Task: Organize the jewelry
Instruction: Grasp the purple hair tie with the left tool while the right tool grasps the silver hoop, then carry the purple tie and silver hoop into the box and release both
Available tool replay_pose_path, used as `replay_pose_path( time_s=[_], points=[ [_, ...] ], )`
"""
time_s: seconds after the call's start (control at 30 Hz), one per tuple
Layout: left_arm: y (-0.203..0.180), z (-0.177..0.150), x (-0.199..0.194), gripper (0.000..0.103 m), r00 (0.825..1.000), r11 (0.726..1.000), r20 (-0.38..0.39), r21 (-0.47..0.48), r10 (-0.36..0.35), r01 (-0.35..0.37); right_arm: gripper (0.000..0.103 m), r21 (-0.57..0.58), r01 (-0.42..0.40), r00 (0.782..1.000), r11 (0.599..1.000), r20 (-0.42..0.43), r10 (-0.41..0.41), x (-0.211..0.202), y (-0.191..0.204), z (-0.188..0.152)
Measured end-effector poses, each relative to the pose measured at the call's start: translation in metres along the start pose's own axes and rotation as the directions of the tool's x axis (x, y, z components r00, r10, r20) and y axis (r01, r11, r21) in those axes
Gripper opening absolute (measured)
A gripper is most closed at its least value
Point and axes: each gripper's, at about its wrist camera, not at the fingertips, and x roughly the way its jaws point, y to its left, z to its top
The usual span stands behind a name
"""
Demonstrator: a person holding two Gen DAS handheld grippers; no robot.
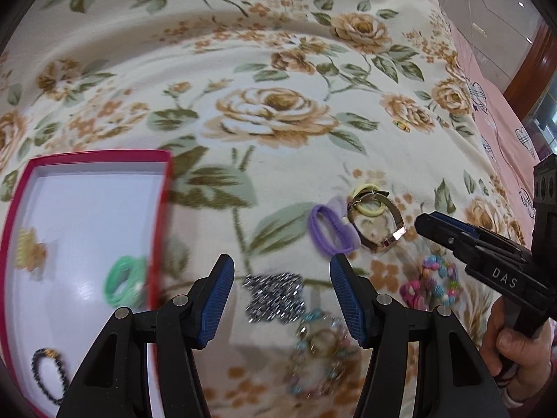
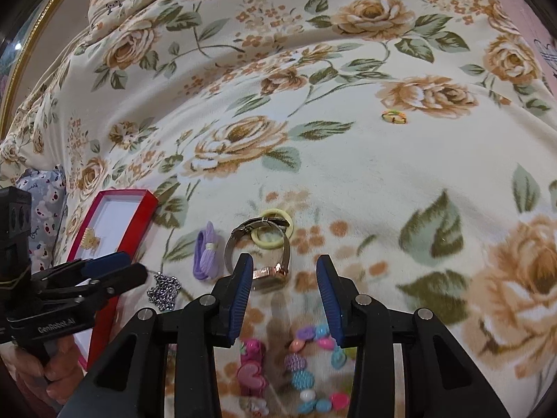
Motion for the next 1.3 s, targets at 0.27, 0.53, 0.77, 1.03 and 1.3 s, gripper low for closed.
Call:
replay_pose_path(
  time_s=[0.27, 0.53, 0.77, 1.03, 1.3],
  points=[
    [-0.018, 0.018, 0.05, 0.056, 0.999, 0.999, -0.033, 0.048, -0.012, 0.013, 0.03, 0.011, -0.015, 0.999, 1.0, -0.039, 0.016, 0.023, -0.007, 0.004],
    [-0.019, 0.02, 0.075, 0.008, 0.998, 0.998, -0.056, 0.062, -0.016, 0.02, 0.005, 0.005, -0.026, 0.997, 1.0, -0.067, 0.026, 0.034, -0.006, 0.001],
    [-0.008, 0.01, 0.044, 0.006, 1.0, 0.999, -0.011, 0.043, -0.028, 0.028, 0.002, -0.001, -0.042, 0.997, 0.999, -0.06, 0.042, 0.022, 0.001, -0.002],
    [0.018, -0.016, -0.012, 0.006, 0.999, 1.0, 0.042, -0.002, -0.023, 0.023, 0.002, -0.025, -0.105, 0.994, 0.994, -0.045, 0.103, 0.001, 0.029, -0.011],
    [0.053, -0.049, -0.063, 0.006, 0.997, 0.996, 0.078, -0.091, -0.002, 0.009, 0.002, -0.072, -0.159, 0.986, 0.985, -0.056, 0.156, -0.005, 0.068, -0.021]
  ],
)
